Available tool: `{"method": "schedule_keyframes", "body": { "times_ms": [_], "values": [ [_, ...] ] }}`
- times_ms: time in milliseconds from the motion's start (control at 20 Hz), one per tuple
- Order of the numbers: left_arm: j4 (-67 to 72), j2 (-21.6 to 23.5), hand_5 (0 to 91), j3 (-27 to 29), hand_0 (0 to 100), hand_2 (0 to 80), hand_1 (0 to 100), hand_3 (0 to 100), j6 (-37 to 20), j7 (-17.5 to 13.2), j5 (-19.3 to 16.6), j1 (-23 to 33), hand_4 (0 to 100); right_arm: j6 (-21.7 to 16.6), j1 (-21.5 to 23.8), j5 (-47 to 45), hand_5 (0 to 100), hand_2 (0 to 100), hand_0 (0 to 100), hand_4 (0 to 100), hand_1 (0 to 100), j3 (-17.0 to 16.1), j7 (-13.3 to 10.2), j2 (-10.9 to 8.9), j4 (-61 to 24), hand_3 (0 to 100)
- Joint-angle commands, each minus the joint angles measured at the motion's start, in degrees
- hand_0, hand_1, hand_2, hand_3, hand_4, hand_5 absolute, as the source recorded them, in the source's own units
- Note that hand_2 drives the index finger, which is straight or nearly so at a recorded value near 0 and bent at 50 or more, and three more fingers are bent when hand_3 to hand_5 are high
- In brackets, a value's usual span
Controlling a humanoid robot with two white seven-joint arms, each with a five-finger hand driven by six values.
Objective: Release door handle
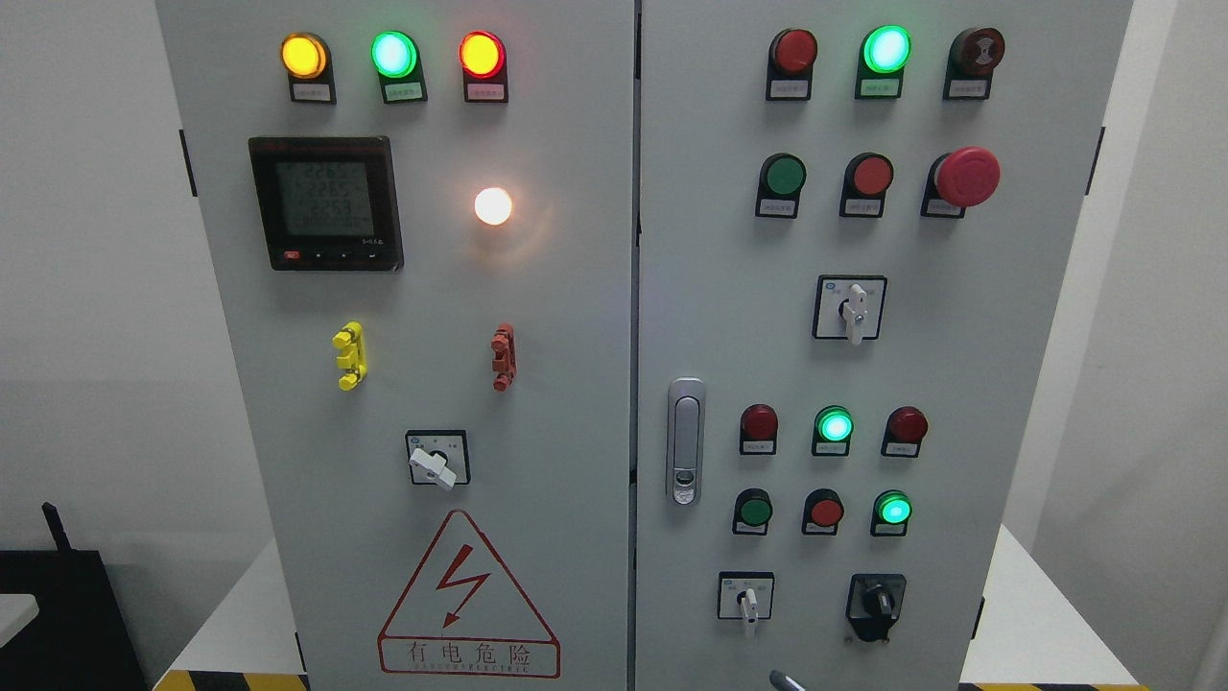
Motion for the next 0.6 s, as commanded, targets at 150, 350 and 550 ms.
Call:
{"method": "schedule_keyframes", "body": {
  "times_ms": [150, 350, 550],
  "values": [
    [-0.53, 0.0, 0.0, 0.0, 12, 0.0, 39, 0, -0.03, 0.04, -1.58, 0.0, 0, -0.21, 0.42, 0.07, 0, 0, 38, 0, 0, -0.56, -0.02, 0.06, -0.06, 0],
    [-0.53, 0.0, 0.0, 0.0, 12, 0.0, 39, 0, -0.03, 0.04, -1.58, 0.0, 0, -0.21, 0.77, 0.15, 0, 0, 38, 0, 0, -0.47, -0.02, 0.14, -0.15, 0],
    [-0.53, 0.0, 0.0, 0.0, 12, 0.0, 39, 0, -0.03, 0.04, -1.58, 0.0, 0, -0.56, 0.77, 4.08, 0, 0, 38, 0, 0, -0.56, -0.02, 1.28, -0.59, 0]
  ]
}}
